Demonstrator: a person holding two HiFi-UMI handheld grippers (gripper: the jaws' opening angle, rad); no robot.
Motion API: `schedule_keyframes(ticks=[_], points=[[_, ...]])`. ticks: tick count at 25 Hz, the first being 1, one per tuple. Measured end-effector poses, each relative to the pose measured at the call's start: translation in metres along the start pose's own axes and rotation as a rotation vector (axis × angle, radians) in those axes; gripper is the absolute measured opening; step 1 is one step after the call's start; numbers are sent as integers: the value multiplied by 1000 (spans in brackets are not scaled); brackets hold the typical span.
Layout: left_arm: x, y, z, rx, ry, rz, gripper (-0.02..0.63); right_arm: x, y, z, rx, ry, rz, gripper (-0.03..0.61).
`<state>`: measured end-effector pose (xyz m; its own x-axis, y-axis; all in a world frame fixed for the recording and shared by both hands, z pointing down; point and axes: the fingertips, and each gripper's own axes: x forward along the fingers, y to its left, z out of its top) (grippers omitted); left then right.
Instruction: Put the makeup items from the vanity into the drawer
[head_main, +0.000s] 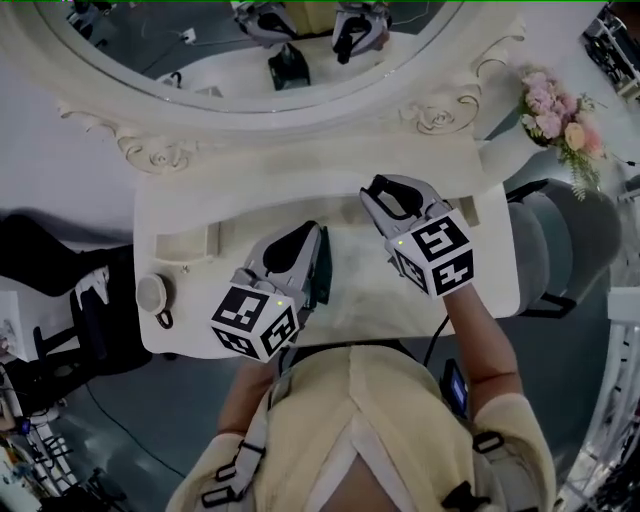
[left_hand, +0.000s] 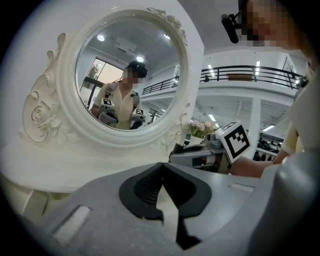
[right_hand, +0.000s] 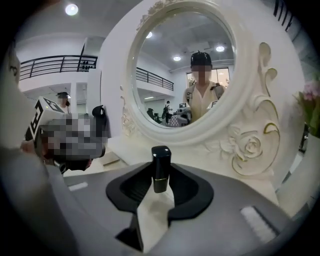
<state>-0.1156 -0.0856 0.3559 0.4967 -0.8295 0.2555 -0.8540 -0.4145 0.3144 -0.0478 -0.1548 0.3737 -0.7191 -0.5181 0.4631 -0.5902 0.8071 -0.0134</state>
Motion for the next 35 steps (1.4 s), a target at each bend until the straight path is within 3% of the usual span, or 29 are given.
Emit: schedule_keyframes(ticks=[10, 19, 35], points=[[35, -61, -21, 58, 86, -142, 0, -50, -47, -47, 79, 45, -117, 112], [62, -99, -35, 88, 125, -211, 0, -76, -82, -80, 134, 82, -190, 112], [97, -115, -70, 145, 189, -238, 0, -69, -114, -132, 134, 244, -187, 112]])
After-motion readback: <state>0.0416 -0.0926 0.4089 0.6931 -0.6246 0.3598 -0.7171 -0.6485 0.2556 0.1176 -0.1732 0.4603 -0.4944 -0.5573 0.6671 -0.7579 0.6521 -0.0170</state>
